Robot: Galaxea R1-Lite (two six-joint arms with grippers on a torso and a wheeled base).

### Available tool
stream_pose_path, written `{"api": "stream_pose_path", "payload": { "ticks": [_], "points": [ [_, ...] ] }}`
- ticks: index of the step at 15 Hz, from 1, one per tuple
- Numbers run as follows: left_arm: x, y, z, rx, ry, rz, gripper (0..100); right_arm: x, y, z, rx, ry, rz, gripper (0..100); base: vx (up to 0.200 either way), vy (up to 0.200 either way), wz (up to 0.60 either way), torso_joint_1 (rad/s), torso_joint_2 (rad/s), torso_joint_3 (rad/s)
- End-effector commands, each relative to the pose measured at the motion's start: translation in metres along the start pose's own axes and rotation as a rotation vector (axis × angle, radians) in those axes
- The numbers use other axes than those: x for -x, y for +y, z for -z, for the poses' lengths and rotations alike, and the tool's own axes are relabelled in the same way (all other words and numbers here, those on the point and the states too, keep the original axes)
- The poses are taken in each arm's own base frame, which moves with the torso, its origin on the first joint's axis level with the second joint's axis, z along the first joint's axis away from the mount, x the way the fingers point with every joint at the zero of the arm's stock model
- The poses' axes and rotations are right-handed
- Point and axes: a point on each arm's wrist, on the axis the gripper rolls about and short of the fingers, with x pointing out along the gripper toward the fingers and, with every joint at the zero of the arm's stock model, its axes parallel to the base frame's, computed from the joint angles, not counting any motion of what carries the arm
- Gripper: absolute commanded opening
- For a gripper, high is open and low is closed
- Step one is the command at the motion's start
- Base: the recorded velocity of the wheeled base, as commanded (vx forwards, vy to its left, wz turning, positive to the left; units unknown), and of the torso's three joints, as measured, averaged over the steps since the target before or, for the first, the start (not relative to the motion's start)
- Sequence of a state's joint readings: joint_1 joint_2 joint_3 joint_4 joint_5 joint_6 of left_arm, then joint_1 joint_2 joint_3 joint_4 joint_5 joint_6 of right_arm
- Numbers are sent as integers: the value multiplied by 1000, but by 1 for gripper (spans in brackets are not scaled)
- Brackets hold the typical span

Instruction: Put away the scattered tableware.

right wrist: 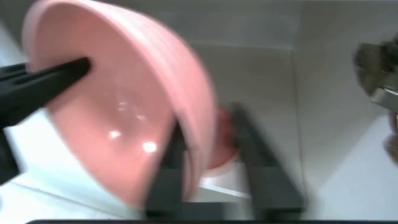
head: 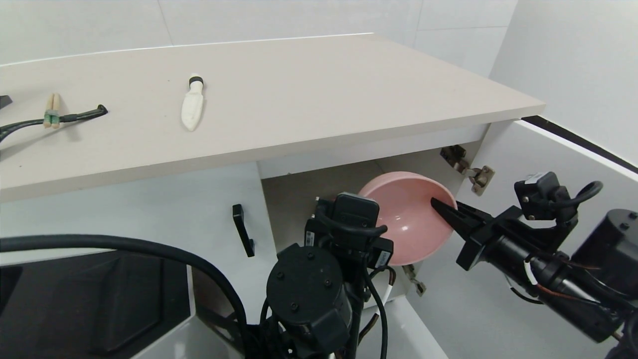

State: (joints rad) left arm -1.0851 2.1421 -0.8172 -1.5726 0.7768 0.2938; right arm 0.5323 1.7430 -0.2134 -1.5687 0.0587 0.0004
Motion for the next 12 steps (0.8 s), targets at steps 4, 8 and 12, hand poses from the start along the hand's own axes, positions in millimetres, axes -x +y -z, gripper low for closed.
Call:
{"api": "stream_pose_path", "payload": {
  "ticks": [4,8,12],
  "points": [
    [-1,1,2,-5,-3,19,0,4,7,-2,-2,-7,-41,0,0,0,0,0,0,0],
    [1,1,-1,-4,-18,67,100,4,6,-1,-2,-4,-35,0,0,0,0,0,0,0],
    [14,13,-10,10,-48,223,100,4,3,0,-2,2,-23,0,0,0,0,0,0,0]
  ]
}}
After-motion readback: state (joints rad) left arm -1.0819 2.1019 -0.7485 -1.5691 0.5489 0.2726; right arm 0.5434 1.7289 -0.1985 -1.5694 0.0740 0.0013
